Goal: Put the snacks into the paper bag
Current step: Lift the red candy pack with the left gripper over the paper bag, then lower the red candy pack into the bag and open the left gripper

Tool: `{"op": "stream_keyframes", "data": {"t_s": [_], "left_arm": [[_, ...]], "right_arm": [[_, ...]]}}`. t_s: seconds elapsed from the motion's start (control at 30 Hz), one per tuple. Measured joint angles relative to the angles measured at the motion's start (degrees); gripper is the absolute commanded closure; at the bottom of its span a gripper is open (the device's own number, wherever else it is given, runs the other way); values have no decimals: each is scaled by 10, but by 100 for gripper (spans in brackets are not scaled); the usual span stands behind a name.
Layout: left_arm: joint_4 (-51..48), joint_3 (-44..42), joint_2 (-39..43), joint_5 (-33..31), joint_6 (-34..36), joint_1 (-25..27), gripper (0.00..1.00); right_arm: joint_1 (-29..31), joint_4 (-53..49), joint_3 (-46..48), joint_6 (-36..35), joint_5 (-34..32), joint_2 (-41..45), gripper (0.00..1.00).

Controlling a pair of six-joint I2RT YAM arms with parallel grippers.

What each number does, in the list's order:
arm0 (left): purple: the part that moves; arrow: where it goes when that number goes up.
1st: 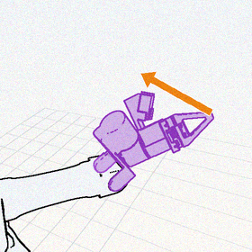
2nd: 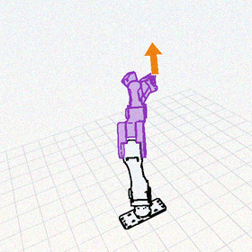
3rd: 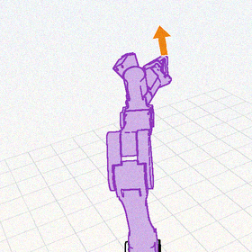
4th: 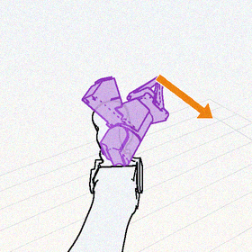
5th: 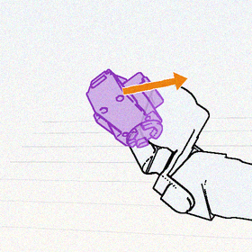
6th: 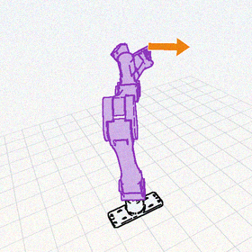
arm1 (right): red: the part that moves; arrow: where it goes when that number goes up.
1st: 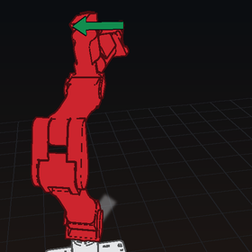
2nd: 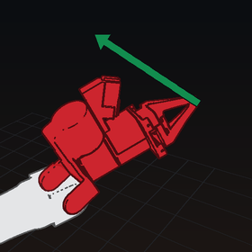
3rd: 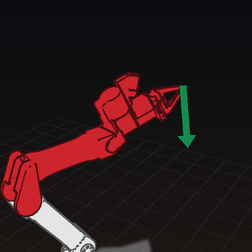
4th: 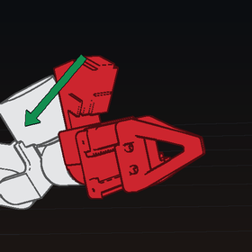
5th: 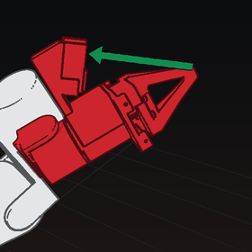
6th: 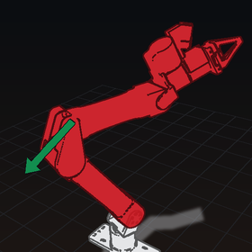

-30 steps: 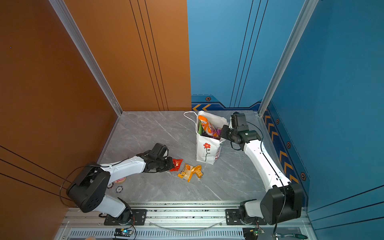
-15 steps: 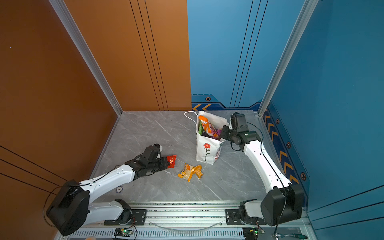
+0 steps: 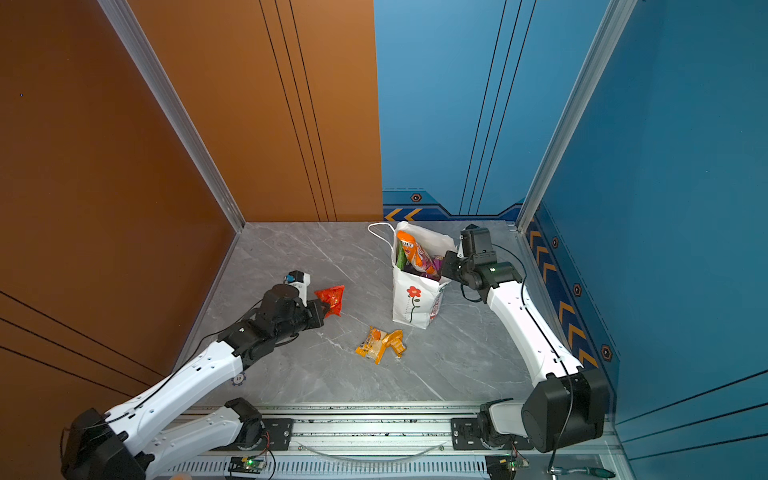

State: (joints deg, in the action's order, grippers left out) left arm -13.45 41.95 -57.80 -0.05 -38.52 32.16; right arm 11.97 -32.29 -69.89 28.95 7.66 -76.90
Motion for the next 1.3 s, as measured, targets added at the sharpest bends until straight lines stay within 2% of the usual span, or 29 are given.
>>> {"op": "stream_keyframes", "data": {"t_s": [0.23, 0.53, 0.7, 0.97, 1.3], "left_arm": [[-30, 131, -24, -11, 44, 21, 100], [-67, 390, -179, -26, 141, 145, 100], [-92, 494, -257, -28, 183, 179, 100], [-134, 608, -371, -28, 208, 204, 100], [-221, 789, -522, -41, 202, 203, 100]], "right_arm": [[0, 0, 0, 0, 0, 0, 97], [1, 0, 0, 0, 0, 0, 97], [2, 0, 0, 0, 0, 0, 97], [5, -1, 0, 0, 0, 4, 97], [10, 0, 11, 7, 1, 17, 97]]}}
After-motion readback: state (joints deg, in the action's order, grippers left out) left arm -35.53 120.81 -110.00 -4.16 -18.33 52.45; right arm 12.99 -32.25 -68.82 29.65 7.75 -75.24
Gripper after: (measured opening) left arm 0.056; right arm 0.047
